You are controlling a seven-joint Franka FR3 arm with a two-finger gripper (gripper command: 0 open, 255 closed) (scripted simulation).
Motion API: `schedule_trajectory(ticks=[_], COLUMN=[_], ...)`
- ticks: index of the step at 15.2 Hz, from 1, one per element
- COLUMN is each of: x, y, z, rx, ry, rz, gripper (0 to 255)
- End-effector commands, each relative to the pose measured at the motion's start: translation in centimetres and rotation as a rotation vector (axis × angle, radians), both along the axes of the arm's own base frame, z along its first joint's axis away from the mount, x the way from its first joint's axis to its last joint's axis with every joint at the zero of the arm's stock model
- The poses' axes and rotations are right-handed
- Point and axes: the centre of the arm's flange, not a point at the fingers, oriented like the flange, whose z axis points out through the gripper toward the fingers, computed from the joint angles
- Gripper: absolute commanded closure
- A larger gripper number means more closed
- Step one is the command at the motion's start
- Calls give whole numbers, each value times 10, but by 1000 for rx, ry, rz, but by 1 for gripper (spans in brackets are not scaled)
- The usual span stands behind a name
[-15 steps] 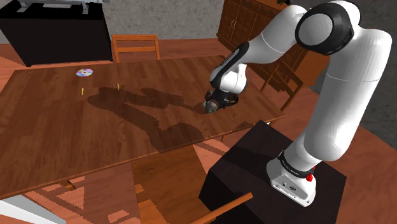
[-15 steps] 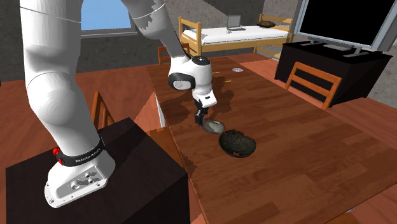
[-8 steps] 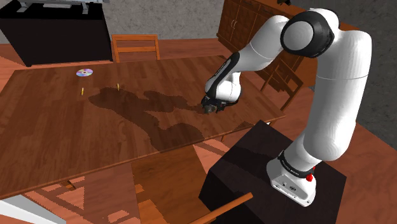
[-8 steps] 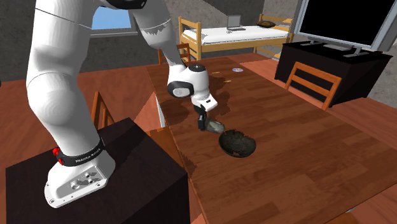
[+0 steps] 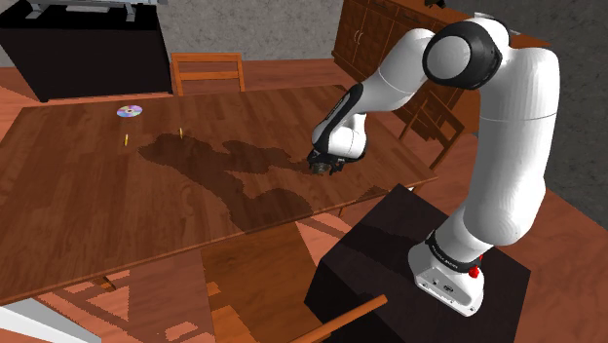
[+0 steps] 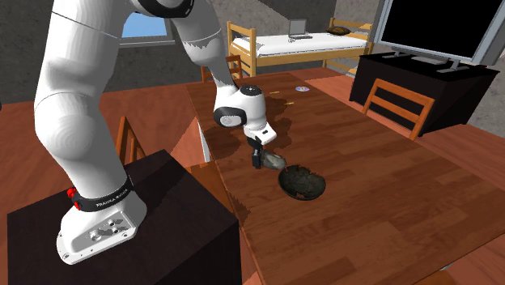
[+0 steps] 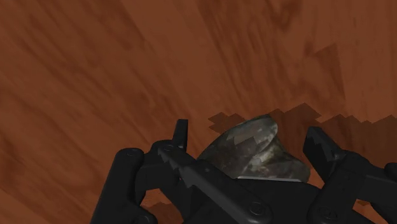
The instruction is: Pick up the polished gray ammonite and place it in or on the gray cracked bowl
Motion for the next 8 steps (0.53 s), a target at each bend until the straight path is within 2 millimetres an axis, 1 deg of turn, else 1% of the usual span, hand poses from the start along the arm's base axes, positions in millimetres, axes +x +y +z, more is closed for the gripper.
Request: schedule_trajectory(ticks=[1, 2, 8], x=[0, 0, 0], y=[0, 0, 0], z=[0, 0, 0], rx=[0, 0, 0], ry=[0, 0, 0], rz=[0, 0, 0], gripper=[0, 255, 255])
